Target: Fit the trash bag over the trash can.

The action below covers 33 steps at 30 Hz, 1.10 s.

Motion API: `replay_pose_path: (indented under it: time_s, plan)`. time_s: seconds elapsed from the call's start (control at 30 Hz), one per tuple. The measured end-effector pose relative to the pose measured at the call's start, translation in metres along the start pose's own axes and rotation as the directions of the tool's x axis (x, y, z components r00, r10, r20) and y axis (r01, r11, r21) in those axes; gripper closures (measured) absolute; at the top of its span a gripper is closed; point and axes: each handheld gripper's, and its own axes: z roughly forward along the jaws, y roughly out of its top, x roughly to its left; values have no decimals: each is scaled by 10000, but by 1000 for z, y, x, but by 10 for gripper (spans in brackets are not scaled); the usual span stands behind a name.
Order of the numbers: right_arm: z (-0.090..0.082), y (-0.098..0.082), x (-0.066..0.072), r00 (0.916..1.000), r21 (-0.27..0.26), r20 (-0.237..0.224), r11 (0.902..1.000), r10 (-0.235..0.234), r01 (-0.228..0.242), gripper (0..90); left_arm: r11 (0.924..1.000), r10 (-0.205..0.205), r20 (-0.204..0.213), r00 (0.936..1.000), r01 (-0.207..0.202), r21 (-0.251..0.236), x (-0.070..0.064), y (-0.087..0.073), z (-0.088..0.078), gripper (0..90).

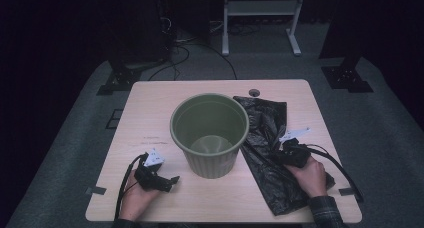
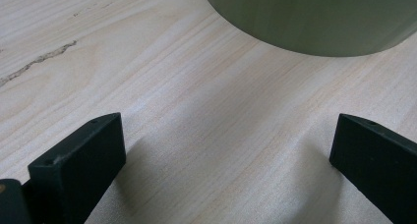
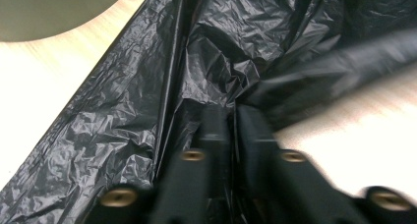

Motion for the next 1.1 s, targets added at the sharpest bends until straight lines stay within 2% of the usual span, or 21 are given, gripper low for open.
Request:
replay_pose_path:
  time_s: [0.13,0.17,0.23,0.37,0.53,0.63,0.77,0.83,0.87,0.9,0.97,1.03,1.1]
  plan:
    - [3,2,-4,9978,-127,-350,9983,572,-577,425,10000,2,-1,10000,-2,-1,0,0,0,0]
    - [4,3,-4,9969,-158,-437,9977,656,-664,386,10000,3,0,10000,-3,0,0,0,0,0]
    - [6,4,-4,9964,-198,-368,9968,764,-772,283,10000,3,0,10000,-3,0,0,0,0,0]
    - [11,6,-1,9979,-230,-48,9977,640,-641,158,10000,1,-1,10000,-1,1,0,0,0,0]
    - [18,10,7,9987,-287,228,9986,447,-440,104,10000,3,-1,10000,-3,1,0,0,0,0]
    - [24,15,12,9977,-506,378,9972,567,-547,101,10000,2,-1,10000,-2,2,0,0,0,0]
    - [32,20,17,9968,-525,709,9981,360,-323,99,10000,1,-1,10000,-1,-1,0,0,0,0]
    - [35,22,22,9947,-345,1031,9994,-60,96,98,10000,0,0,10000,0,-2,0,0,0,0]
    - [37,23,24,9959,-425,871,9987,-251,289,100,10000,1,1,10000,-1,-1,0,0,0,0]
    - [37,22,26,9960,-509,864,9983,-236,281,109,10000,3,0,10000,-3,1,0,0,0,0]
    - [36,23,27,9958,-650,903,9977,-150,209,222,10000,0,0,10000,0,-2,0,0,0,0]
    - [32,23,26,9960,-644,865,9976,-211,267,426,10000,1,-1,10000,-1,-2,0,0,0,0]
    - [29,22,26,9964,-705,817,9971,-229,287,586,10000,1,-1,10000,-1,-1,0,0,0,0]
